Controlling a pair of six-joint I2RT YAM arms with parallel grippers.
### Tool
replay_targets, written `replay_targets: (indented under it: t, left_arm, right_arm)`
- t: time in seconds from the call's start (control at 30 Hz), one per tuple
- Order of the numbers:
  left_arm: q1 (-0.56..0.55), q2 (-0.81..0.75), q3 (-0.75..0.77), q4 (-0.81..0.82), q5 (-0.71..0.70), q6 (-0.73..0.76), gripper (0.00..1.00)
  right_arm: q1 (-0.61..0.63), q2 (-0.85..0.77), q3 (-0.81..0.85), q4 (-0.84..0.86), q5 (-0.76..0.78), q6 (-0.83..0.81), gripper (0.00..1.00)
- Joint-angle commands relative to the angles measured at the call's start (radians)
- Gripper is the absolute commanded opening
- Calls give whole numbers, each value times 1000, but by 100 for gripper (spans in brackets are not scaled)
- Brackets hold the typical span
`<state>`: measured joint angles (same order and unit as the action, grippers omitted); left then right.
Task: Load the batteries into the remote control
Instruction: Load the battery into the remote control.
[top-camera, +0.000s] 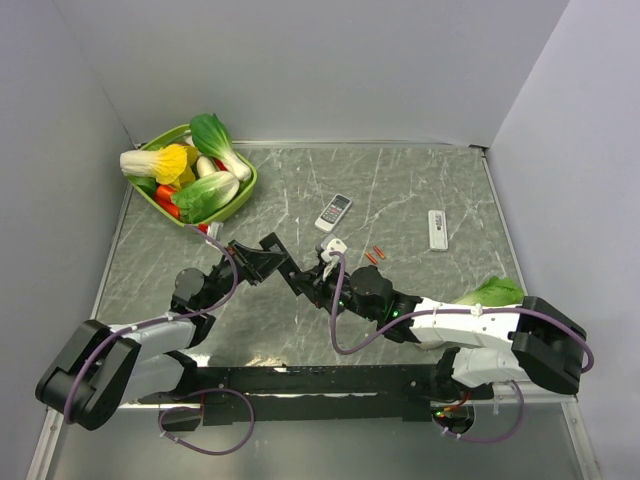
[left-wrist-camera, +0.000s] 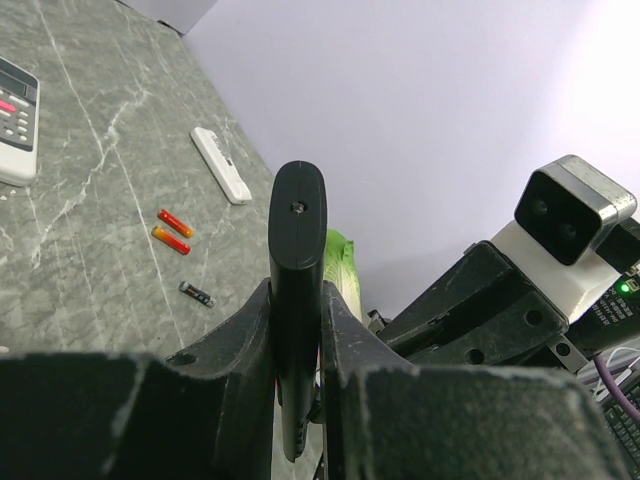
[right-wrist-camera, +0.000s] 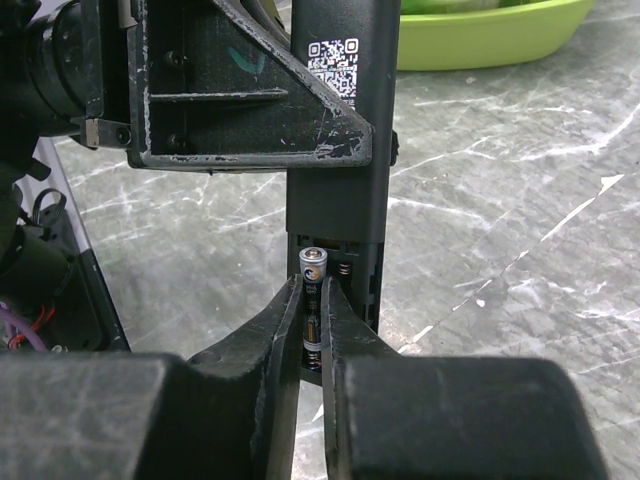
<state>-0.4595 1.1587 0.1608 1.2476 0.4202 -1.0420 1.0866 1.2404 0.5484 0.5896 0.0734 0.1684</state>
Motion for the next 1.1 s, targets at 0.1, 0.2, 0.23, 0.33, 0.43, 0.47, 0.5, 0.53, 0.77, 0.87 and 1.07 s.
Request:
replay_targets:
  t: [0.1, 0.2, 0.23, 0.33, 0.43, 0.47, 0.5, 0.53, 0.77, 0.87, 1.07]
  left_arm:
    - [-8, -33, 3, 478, -24, -81, 2]
    - [-8, -30, -7, 481, -47, -98, 2]
    - [-8, -28, -10, 480, -54, -101, 2]
    - [-8, -30, -26, 480, -83, -118, 2]
    - [-8, -40, -37, 463, -103, -124, 2]
    - [-8, -43, -37, 458, -104, -122, 2]
    - [-8, -47, -37, 454, -103, -119, 2]
    - [-8, -53, -35, 446, -103, -118, 2]
    - [-8, -56, -33, 446, -97, -122, 2]
    - [-8, -50, -37, 454, -97, -125, 2]
    - [-8, -37, -44, 461, -101, -133, 2]
  right_arm:
    - [10, -12, -5, -30, -41, 3, 18]
    - [10, -12, -2, -34, -41, 8, 20]
    - [10, -13, -1, -42, -40, 10, 21]
    - [10, -10, 5, -59, -35, 13, 22]
    - [9, -7, 16, -82, -29, 13, 22]
    - [10, -6, 19, -85, -30, 14, 23]
    - [10, -6, 21, -85, -32, 16, 23]
    - [9, -7, 21, -88, -35, 14, 24]
    - [10, -5, 35, -96, -47, 14, 29]
    - [9, -12, 38, -100, -50, 13, 33]
    - [10, -27, 41, -109, -50, 6, 38]
